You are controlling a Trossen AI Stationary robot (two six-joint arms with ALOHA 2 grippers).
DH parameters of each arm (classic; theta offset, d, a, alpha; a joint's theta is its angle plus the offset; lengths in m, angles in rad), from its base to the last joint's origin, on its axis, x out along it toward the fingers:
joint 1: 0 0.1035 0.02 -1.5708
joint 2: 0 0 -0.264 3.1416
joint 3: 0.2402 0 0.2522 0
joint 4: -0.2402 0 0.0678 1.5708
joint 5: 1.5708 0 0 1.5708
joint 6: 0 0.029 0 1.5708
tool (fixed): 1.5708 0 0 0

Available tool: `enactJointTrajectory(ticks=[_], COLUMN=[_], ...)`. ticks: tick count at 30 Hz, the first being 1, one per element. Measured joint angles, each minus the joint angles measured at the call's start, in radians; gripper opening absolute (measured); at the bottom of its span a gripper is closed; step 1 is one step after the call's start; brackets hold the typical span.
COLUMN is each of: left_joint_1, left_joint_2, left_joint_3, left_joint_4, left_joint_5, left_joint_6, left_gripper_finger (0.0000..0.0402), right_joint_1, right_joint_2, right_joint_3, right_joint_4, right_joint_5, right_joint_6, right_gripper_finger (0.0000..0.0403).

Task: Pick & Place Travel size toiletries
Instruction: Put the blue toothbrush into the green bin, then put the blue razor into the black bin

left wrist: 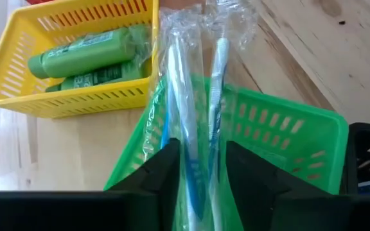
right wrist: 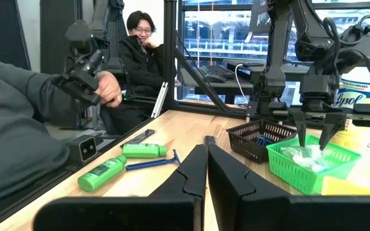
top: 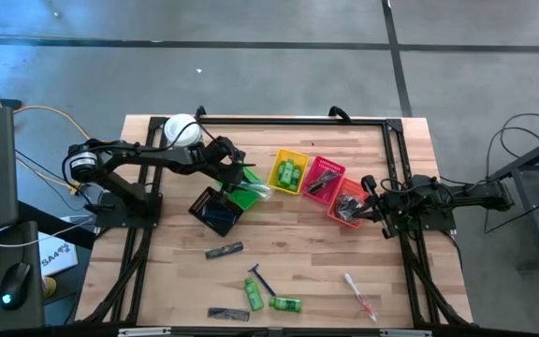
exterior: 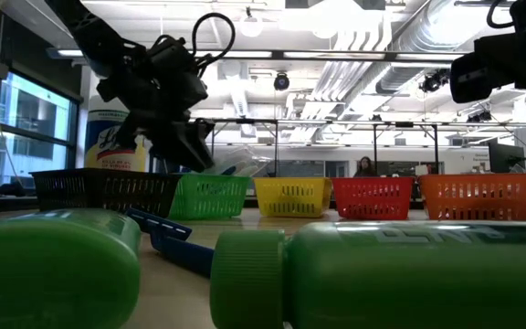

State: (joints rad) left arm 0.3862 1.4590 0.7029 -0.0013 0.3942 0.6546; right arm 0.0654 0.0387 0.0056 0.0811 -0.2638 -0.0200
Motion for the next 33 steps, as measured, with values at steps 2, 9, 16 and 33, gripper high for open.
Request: enactJointTrajectory(ticks=[2,9,16,33], left_joint_1=[0.0,-0.01,-0.155,-0.682], left_joint_2=[-0.008,-0.125,-0.353,-0.626], left_joint_3=[0.0,0.014,0.071,-0.126], left_joint_4=[-0.003,-0.08,-0.284,-0.331], left_joint_5=[0.0,-0.008,-0.03,-0.462], left_joint_6=[-0.007,-0.038,-0.379,-0.81], left_gripper_finger=[0.0137,0.0157,0.0105,0.0002], right_joint_1=[0.0,0.0,0.0,0.0], right_joint_2=[0.0,0.0,0.0,0.0], right_joint_3=[0.0,0.0,0.0,0.0], right_joint_4=[-0.003,-0.008,-0.017,-0.031], right_joint_5=[0.0,0.0,0.002,0.133], right_joint_6=[0.0,0.0,0.001,0.08], right_gripper_finger=[0.0007,0.0007,0.0007,0.0007])
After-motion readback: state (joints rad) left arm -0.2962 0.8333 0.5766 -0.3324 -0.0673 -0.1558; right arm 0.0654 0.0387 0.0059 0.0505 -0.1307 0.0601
